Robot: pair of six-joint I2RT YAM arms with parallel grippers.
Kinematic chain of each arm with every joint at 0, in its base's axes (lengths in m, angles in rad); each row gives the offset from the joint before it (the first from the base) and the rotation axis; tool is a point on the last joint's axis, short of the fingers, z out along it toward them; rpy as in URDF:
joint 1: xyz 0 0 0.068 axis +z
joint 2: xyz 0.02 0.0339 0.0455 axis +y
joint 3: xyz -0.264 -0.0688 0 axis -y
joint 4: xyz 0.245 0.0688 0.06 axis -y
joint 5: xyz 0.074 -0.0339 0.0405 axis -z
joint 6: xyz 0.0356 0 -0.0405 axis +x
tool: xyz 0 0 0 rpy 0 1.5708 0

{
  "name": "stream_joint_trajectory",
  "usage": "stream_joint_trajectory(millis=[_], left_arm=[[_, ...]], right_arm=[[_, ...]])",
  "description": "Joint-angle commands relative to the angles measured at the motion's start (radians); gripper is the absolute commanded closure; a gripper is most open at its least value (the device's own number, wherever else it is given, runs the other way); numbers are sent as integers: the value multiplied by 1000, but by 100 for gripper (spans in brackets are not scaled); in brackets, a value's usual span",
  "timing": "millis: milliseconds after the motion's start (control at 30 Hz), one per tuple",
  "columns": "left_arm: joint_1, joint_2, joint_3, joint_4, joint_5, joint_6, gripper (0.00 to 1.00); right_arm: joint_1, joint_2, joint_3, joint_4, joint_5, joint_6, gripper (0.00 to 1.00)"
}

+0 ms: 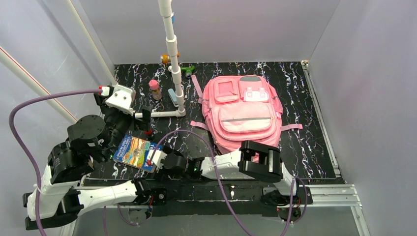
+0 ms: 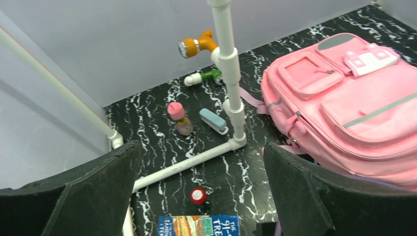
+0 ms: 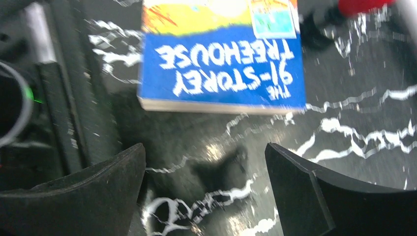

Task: Pack the student bag
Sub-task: Pick up the book from the center of the board.

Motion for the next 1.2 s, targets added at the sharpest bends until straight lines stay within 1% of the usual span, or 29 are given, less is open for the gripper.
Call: stream_joint_trajectory(millis=[0, 133, 233, 433, 567, 633, 700, 900, 967, 1067, 1167], left_arm=[[0, 55, 38, -13, -88, 60, 5], [-1, 56, 25, 9, -74, 90, 4], [0, 63, 15, 19, -67, 102, 4], [-1, 58, -5, 9, -24, 72, 3], [0, 80, -2, -3, -13, 64, 3], [0, 88, 2, -8, -1, 61, 3], [-1, 93, 1, -10, 4, 57, 3], [-1, 106, -16, -7, 9, 54, 3], [-1, 116, -24, -2, 14, 55, 3], [0, 135, -29, 8, 18, 65, 3], [0, 153, -39, 14, 23, 67, 3]], right_arm=[[29, 3, 20, 260, -87, -145, 2], [33, 19, 31, 278, -156, -175, 2], [33, 65, 62, 291, -169, -205, 4], [9, 143, 115, 310, -179, -292, 13], [-15, 201, 144, 319, -188, -331, 23], [-24, 219, 145, 319, -192, -350, 30], [-30, 223, 126, 323, -192, -351, 40], [-44, 209, 14, 355, -128, -365, 73], [-45, 184, -27, 354, -149, -369, 83], [-45, 145, -56, 307, -182, -358, 99], [-45, 88, -122, 282, -158, -309, 99]])
